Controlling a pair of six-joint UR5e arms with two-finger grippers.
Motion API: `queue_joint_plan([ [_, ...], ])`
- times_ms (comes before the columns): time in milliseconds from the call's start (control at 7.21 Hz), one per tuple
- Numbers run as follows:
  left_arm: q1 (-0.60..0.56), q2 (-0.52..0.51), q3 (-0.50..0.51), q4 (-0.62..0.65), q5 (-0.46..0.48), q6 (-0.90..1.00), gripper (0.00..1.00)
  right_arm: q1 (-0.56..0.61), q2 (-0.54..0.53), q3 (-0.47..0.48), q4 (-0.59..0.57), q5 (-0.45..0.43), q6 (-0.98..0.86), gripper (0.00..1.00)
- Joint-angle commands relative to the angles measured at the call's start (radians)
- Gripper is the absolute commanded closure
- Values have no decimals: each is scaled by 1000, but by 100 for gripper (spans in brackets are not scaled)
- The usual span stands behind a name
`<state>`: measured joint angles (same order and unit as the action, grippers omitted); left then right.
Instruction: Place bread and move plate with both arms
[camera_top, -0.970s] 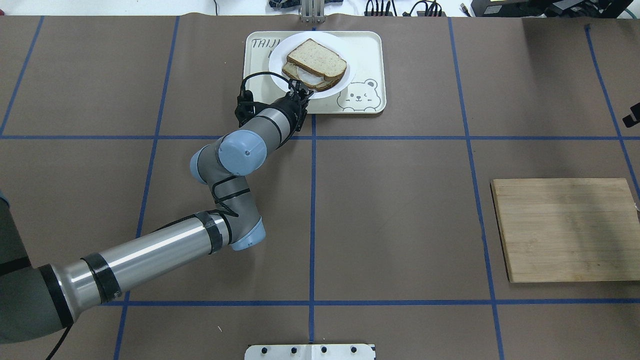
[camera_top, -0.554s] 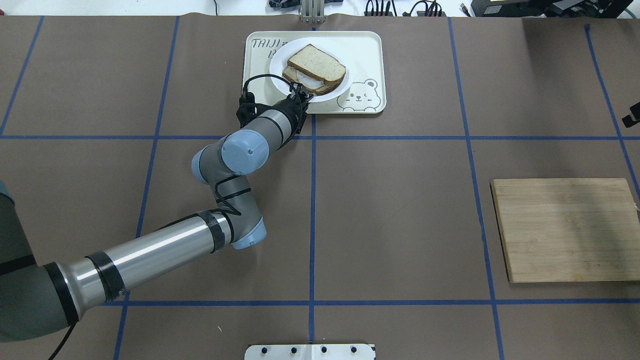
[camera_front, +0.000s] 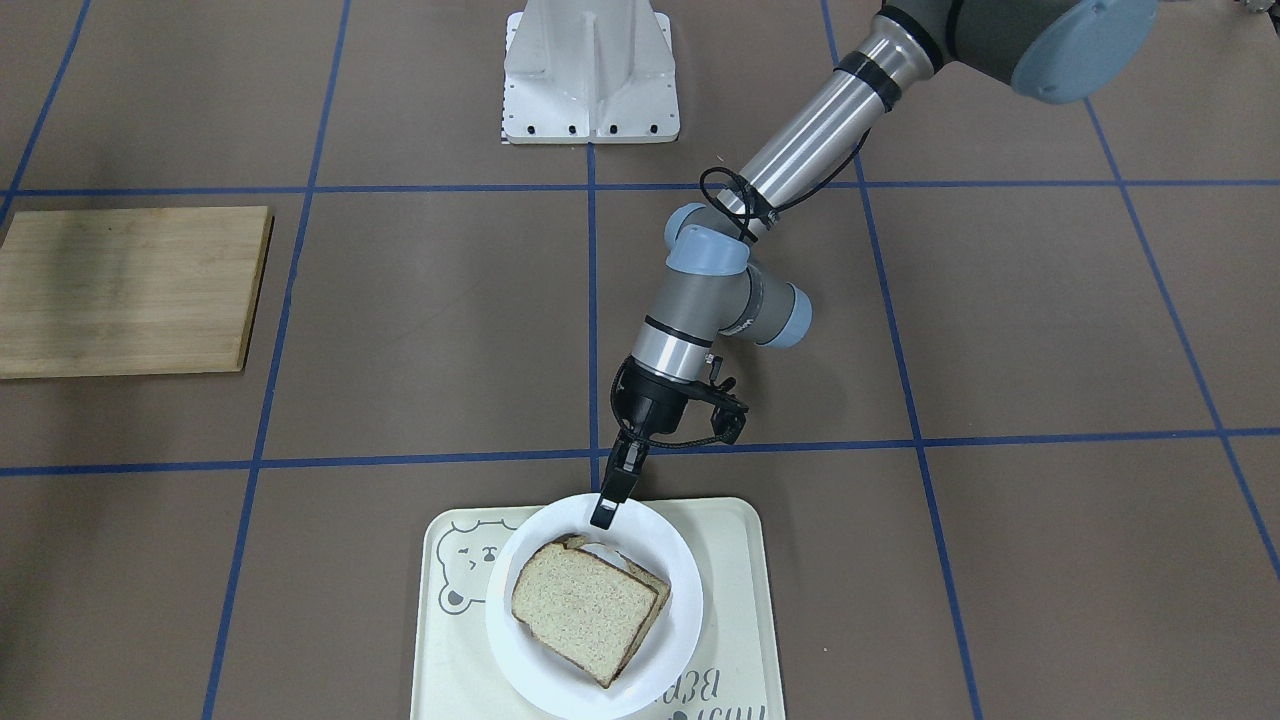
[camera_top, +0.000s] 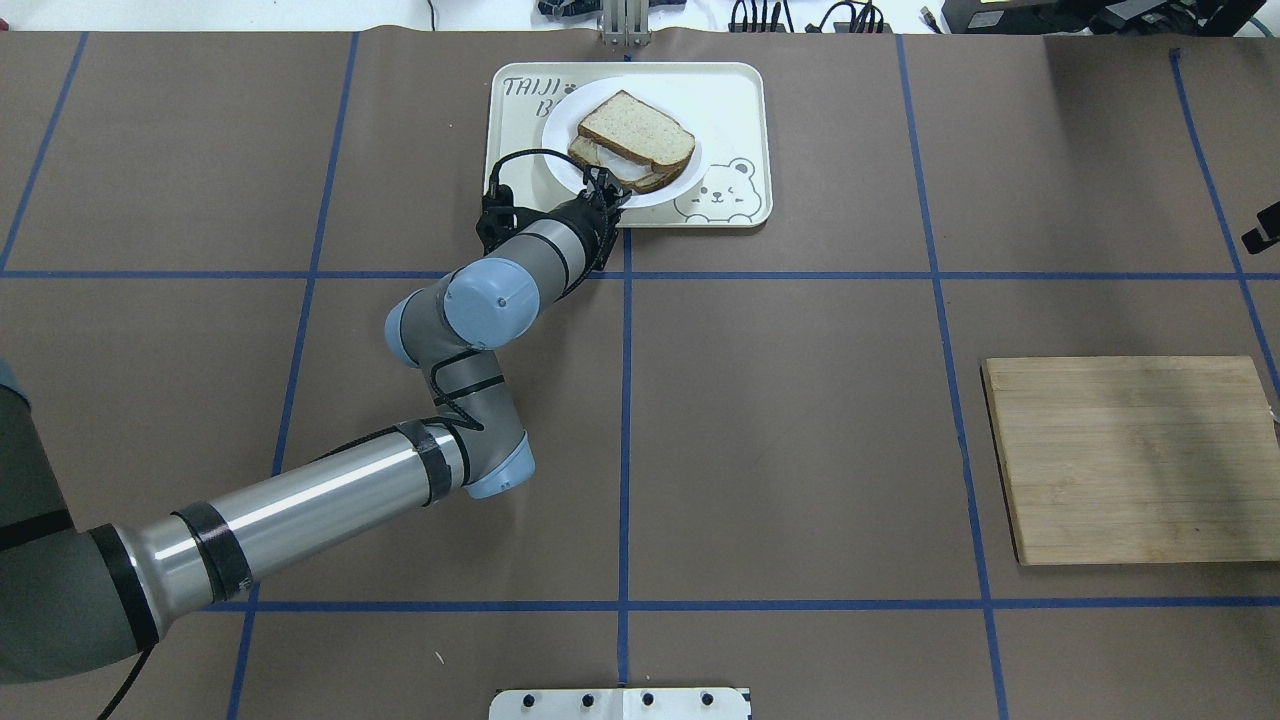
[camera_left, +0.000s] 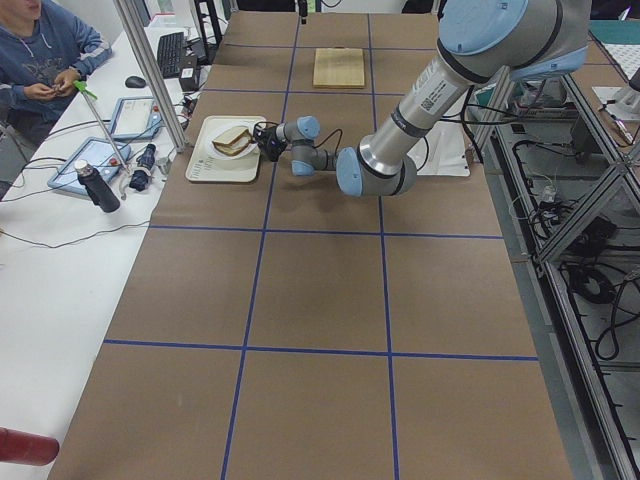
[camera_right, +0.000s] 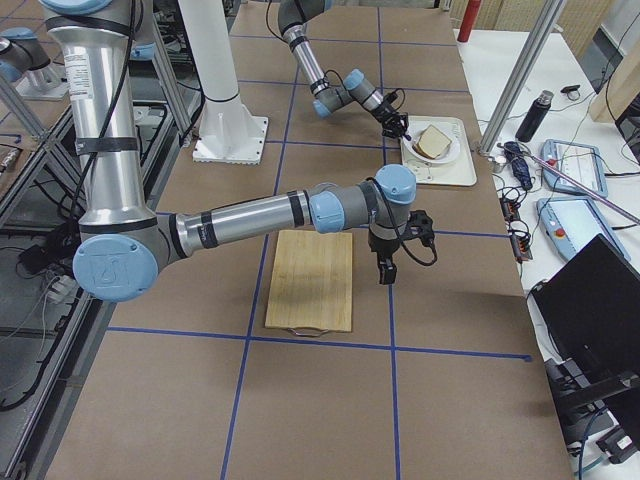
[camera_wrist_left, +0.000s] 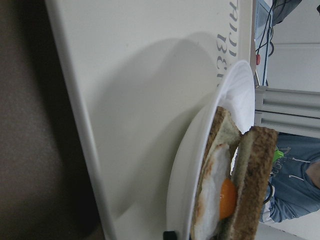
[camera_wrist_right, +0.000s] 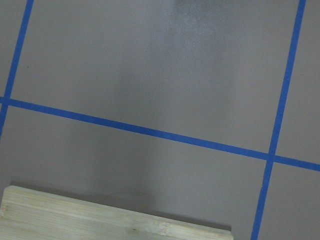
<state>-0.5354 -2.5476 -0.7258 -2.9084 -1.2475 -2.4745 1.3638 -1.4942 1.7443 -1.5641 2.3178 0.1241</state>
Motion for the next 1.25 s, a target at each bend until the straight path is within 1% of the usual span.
queue_joint_plan([
  [0, -1, 6, -27, -2, -23, 8, 42, 0, 14, 1, -13, 0, 0, 0],
  [139, -3, 21, -73, -2, -26, 14, 41, 0, 34, 7, -54, 0, 0, 0],
  [277, -5, 100, -207, 0, -59, 52, 41, 0, 37, 7, -59, 0, 0, 0],
  [416, -5, 198, -337, 2, -70, 60, 40, 0, 38, 7, -59, 0, 0, 0],
  [554, -8, 246, -406, 2, -110, 65, 40, 0, 38, 7, -59, 0, 0, 0],
  [693, -9, 307, -464, -6, -125, 65, 40, 0, 40, 7, -59, 0, 0, 0],
  [832, -12, 381, -537, -8, -136, 83, 27, 0, 55, 7, -60, 0, 2, 0],
  [970, -12, 427, -567, -9, -174, 245, 2, 0, 61, 7, -59, -1, 2, 0],
  [1109, -15, 478, -611, -9, -176, 429, 2, 0, 63, 9, -57, -2, 2, 0],
])
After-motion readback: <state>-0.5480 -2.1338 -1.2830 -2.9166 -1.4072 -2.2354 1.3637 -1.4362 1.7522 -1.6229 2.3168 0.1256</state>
